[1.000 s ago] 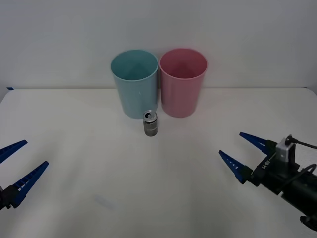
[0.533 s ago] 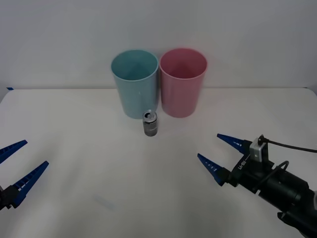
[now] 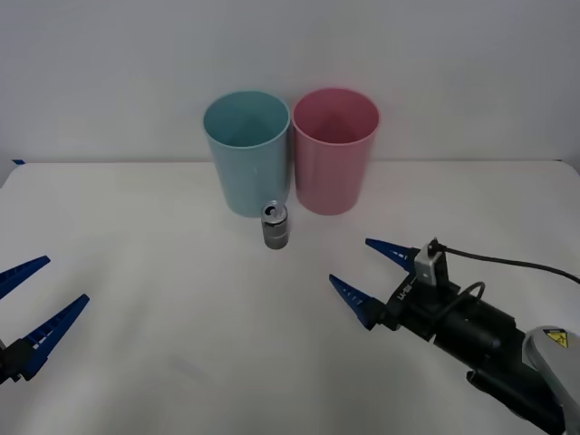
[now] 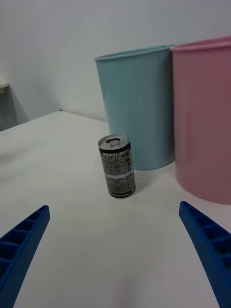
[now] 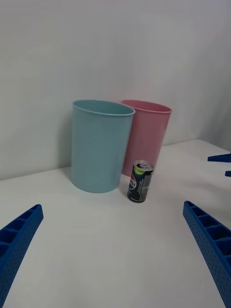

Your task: Grasp the object on the table and drop it into the matching bin: aluminum can to the light blue bin, PET bottle to the pink bin.

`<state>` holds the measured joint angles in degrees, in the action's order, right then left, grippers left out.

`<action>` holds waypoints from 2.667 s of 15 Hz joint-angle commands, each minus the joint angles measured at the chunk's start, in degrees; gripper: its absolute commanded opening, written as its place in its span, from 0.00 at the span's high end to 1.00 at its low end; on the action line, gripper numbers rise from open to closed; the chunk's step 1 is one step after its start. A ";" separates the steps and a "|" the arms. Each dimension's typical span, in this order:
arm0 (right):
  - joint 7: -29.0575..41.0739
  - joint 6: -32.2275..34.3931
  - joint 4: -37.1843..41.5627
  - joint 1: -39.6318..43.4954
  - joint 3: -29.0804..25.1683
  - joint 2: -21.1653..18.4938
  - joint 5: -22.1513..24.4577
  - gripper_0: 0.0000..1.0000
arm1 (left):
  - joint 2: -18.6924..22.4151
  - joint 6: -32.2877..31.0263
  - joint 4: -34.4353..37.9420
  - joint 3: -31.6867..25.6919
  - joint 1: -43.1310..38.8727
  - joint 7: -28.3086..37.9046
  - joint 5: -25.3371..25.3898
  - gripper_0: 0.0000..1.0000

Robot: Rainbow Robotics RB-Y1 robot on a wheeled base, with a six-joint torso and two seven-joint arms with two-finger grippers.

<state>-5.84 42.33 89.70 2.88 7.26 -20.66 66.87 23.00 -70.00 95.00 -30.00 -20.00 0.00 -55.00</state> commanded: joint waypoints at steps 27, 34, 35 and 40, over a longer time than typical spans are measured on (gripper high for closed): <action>-6.91 -8.23 -38.99 -30.74 -1.11 18.73 10.74 0.06 | 0.00 0.00 0.00 0.00 0.00 0.00 0.00 0.00; -7.96 -9.90 -40.49 -31.79 -0.76 19.34 10.74 0.57 | 0.00 0.00 0.00 0.00 0.00 0.00 0.00 0.00; -8.05 -10.08 -40.49 -31.79 -0.76 19.16 10.74 1.00 | 0.00 0.00 0.00 0.00 0.00 0.00 0.00 0.00; -8.31 -10.25 -40.49 -31.79 -0.76 19.16 10.74 1.00 | 0.00 0.00 0.00 0.00 0.00 0.00 0.00 0.00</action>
<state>-14.13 32.07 49.20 -28.93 6.50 -1.38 77.62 23.00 -70.00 95.00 -30.00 -20.00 0.00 -55.00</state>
